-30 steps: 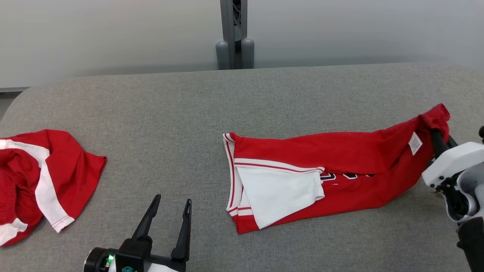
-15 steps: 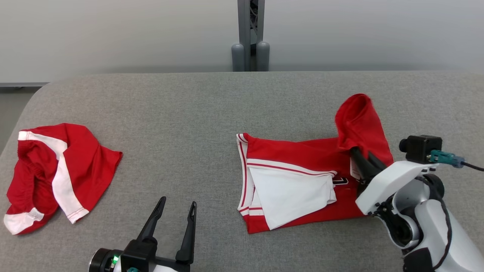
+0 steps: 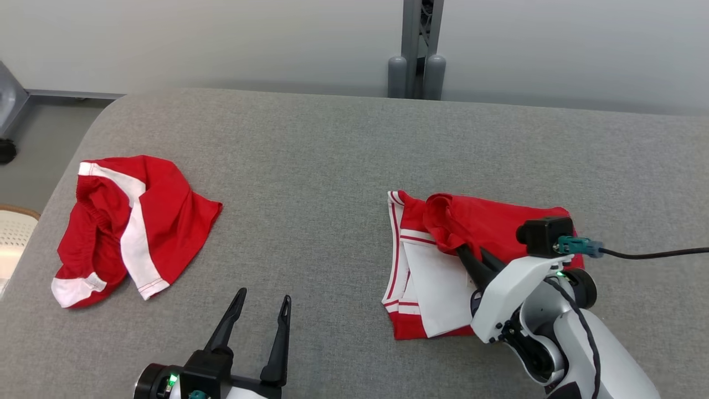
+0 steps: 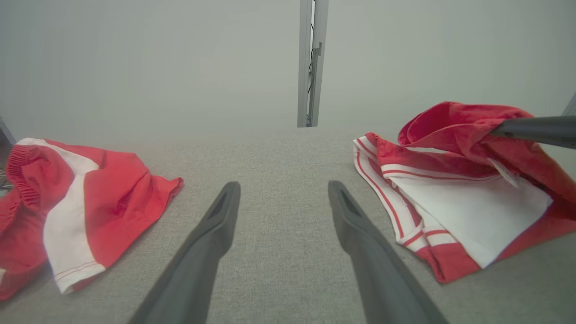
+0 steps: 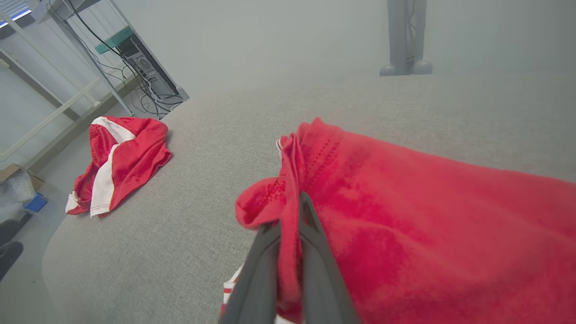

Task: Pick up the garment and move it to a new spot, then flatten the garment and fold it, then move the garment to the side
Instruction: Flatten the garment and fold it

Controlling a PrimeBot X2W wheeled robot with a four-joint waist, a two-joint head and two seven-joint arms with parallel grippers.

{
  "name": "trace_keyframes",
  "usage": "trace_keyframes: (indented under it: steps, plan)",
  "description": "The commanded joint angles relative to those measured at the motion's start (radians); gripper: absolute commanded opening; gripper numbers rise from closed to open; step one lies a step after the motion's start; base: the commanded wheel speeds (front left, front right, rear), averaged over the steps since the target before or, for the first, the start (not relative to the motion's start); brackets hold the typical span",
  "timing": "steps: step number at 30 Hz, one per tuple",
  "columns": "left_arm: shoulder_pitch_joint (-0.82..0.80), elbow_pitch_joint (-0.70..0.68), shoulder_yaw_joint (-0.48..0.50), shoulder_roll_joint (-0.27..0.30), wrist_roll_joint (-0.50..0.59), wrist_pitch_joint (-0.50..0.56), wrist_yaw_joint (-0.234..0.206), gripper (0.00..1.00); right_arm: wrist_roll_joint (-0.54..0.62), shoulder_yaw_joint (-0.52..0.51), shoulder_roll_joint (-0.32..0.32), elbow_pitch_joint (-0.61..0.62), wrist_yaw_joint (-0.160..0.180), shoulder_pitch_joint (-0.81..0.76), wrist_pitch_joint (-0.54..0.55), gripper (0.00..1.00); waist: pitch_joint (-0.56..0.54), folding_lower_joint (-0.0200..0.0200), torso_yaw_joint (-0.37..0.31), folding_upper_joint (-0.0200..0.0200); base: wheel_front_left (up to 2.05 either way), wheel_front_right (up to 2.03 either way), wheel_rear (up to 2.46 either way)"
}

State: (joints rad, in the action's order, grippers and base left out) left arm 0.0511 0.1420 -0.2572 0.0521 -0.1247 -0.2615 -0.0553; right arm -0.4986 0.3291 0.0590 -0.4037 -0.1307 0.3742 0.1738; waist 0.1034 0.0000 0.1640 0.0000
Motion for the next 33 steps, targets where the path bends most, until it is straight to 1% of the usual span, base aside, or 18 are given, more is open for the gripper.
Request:
trace_keyframes:
  steps: [1, 5, 11, 17, 18, 19, 22, 27, 29, 33]
  plan:
    - [-0.018, 0.002, 0.001, 0.002, -0.006, -0.003, -0.006, 1.00, 0.002, 0.008, 0.000, -0.007, 0.000, 0.007, 0.001, 0.00, 0.005, 0.0000, 0.014, 0.0000, 0.00, 0.00, 0.00]
    - [-0.023, 0.005, -0.004, 0.001, -0.010, -0.003, -0.008, 1.00, -0.004, 0.044, -0.005, -0.033, 0.000, 0.014, 0.009, 0.00, 0.006, 0.0000, 0.038, 0.0000, 0.00, 0.00, 0.00]
    - [-0.023, 0.008, -0.010, 0.001, -0.020, -0.003, -0.014, 1.00, 0.024, 0.069, -0.006, -0.083, 0.000, 0.006, 0.021, 0.00, 0.005, 0.0000, 0.063, 0.0000, 0.00, 0.00, 0.00]
    - [-0.018, 0.009, -0.010, 0.000, -0.025, -0.003, -0.018, 1.00, -0.002, 0.102, -0.006, -0.089, 0.000, -0.017, 0.032, 0.00, 0.005, 0.0000, 0.071, 0.0000, 0.00, 0.00, 0.00]
    - [-0.018, 0.009, -0.010, 0.000, -0.025, -0.003, -0.018, 1.00, -0.005, 0.106, -0.006, -0.088, 0.000, -0.020, 0.030, 0.02, 0.005, 0.0000, 0.071, 0.0000, 0.00, 0.00, 0.00]
    - [-0.020, 0.008, -0.011, 0.000, -0.028, -0.003, -0.021, 1.00, -0.012, 0.108, -0.006, -0.089, 0.000, -0.023, 0.014, 1.00, 0.005, 0.0000, 0.070, 0.0000, 0.00, 0.00, 0.00]
    - [-0.024, 0.005, -0.016, 0.000, -0.034, -0.003, -0.026, 1.00, -0.060, 0.122, -0.007, -0.081, 0.000, -0.035, 0.001, 1.00, 0.003, 0.0000, 0.066, 0.0000, 0.00, 0.00, 0.00]
    - [-0.022, 0.006, -0.017, 0.000, -0.034, -0.003, -0.030, 1.00, -0.170, 0.151, -0.006, -0.030, 0.000, -0.029, -0.020, 1.00, -0.003, 0.0000, 0.047, 0.0000, 0.00, 0.00, 0.00]
    - [-0.024, 0.006, -0.016, 0.000, -0.031, -0.003, -0.031, 1.00, -0.169, 0.136, -0.004, -0.015, 0.000, -0.020, -0.044, 1.00, -0.007, 0.0000, 0.035, 0.0000, 0.00, 0.00, 0.00]
    - [-0.027, 0.003, -0.014, 0.000, -0.041, -0.003, -0.034, 1.00, -0.114, 0.075, -0.005, -0.003, 0.000, -0.010, -0.098, 1.00, -0.013, 0.0000, 0.002, 0.0000, 0.00, 0.00, 0.00]
